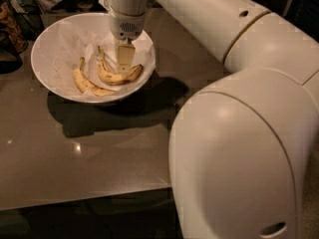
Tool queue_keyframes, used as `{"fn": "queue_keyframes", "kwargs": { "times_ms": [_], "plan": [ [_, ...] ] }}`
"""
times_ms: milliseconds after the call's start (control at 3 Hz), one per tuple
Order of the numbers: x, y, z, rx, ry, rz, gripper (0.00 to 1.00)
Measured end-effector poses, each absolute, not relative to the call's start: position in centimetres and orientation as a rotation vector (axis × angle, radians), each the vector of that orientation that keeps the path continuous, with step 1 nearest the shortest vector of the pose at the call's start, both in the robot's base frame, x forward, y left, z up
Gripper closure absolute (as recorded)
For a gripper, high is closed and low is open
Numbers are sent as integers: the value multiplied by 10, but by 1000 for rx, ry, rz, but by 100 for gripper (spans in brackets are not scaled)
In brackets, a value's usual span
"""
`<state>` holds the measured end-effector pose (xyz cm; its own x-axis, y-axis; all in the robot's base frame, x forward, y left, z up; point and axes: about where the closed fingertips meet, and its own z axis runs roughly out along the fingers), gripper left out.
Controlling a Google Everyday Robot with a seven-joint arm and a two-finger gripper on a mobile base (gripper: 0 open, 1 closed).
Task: Pick banana from white bowl
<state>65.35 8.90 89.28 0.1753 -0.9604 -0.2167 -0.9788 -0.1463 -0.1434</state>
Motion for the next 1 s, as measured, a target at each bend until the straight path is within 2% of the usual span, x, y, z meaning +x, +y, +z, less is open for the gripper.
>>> {"fn": "queue_keyframes", "kwargs": {
  "times_ms": [1000],
  "plan": [
    [649,92,885,-2211,1868,139,50]
  ]
}}
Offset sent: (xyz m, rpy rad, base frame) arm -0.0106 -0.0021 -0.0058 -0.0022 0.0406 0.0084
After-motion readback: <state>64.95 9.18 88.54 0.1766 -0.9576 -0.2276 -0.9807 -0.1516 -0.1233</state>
